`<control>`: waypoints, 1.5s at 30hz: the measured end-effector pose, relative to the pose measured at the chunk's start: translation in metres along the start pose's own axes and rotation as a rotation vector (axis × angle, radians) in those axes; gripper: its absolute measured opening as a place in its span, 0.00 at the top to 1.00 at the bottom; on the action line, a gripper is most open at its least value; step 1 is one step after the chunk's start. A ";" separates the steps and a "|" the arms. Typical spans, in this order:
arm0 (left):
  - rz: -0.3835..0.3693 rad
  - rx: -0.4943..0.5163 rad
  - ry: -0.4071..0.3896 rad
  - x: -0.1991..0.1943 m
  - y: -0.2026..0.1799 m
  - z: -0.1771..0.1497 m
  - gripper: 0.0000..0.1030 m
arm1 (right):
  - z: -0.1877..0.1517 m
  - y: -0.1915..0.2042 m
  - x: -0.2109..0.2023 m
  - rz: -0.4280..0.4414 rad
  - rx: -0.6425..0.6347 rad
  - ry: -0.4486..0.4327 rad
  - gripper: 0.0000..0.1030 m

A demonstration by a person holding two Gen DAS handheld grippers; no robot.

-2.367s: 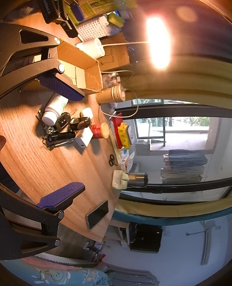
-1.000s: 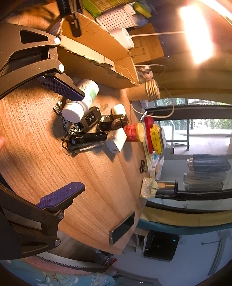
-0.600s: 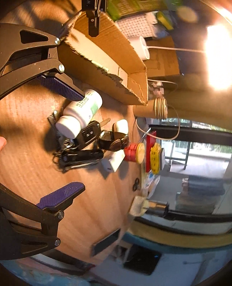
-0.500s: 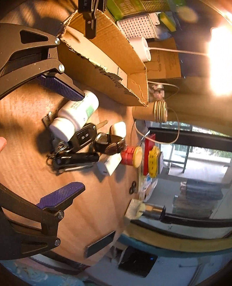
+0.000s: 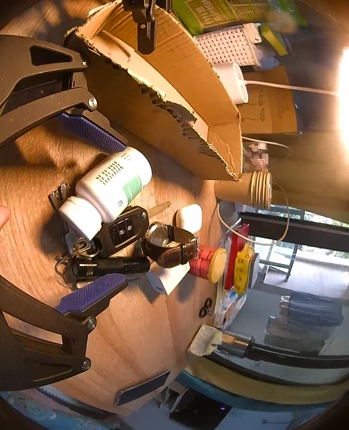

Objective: Organize rigid objects
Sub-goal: 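Move the left tool to the cardboard box edge while the right tool approaches the pill bottle, then grasp the white pill bottle with the right gripper, then carry the pill bottle into the cardboard box and release it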

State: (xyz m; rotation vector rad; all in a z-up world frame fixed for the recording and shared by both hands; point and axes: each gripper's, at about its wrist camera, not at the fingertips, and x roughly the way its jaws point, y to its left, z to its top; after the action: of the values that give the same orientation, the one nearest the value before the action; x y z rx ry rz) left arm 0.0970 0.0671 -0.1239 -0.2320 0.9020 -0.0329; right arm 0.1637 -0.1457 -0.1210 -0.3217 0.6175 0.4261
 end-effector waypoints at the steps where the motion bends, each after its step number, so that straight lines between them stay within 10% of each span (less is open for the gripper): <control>1: -0.002 -0.001 0.002 0.000 0.000 0.000 0.74 | 0.001 0.001 0.001 -0.001 0.000 0.001 0.09; 15: 0.013 -0.001 -0.001 0.005 -0.002 -0.002 0.74 | 0.000 0.007 0.008 -0.011 -0.038 0.040 0.19; 21: -0.002 -0.019 0.002 0.004 -0.001 -0.003 0.74 | -0.002 0.016 0.009 -0.037 -0.086 0.040 0.49; 45: 0.010 -0.011 -0.009 0.003 -0.004 -0.005 0.74 | 0.010 0.013 -0.054 0.051 0.027 -0.146 0.51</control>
State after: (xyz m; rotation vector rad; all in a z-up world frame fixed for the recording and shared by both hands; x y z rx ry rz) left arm 0.0949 0.0621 -0.1283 -0.2378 0.8946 -0.0182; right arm 0.1228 -0.1458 -0.0825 -0.2467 0.4890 0.4850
